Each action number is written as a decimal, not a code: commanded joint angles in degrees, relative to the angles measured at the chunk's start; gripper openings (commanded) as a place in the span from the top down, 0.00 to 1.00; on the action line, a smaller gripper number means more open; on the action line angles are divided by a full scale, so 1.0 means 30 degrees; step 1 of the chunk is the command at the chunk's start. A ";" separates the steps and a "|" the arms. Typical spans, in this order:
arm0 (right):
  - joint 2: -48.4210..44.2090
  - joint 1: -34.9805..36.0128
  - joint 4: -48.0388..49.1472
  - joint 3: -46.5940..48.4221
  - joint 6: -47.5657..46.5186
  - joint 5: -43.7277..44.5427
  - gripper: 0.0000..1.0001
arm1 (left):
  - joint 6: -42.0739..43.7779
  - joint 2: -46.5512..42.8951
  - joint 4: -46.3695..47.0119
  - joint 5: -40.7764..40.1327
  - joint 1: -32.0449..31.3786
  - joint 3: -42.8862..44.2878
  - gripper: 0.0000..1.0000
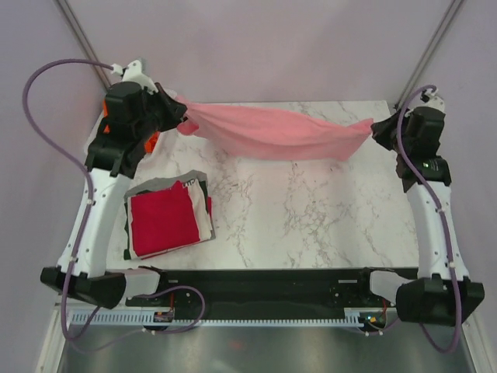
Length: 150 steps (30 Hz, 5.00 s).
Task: Fold and stack the t-shirts
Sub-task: Flatten the tshirt out
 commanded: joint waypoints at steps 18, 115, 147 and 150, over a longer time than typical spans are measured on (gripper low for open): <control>-0.3257 -0.0300 -0.1650 0.1442 -0.0279 0.4236 1.00 | -0.1722 0.0657 0.1198 -0.0200 0.0067 0.1121 0.98; 0.6622 -0.3079 0.4065 -0.7729 0.4527 0.4824 1.00 | -0.4651 0.5202 0.2021 -0.2305 -0.5937 -1.0774 0.28; 0.6388 -0.3991 0.4182 -0.8374 0.4645 0.3827 1.00 | -0.5530 0.7957 0.0761 -0.4713 -0.7198 -1.1446 0.39; 0.6271 -0.4020 0.4153 -0.8374 0.4674 0.3827 1.00 | -0.5764 0.8104 0.0761 -0.4565 -0.7198 -1.1592 0.42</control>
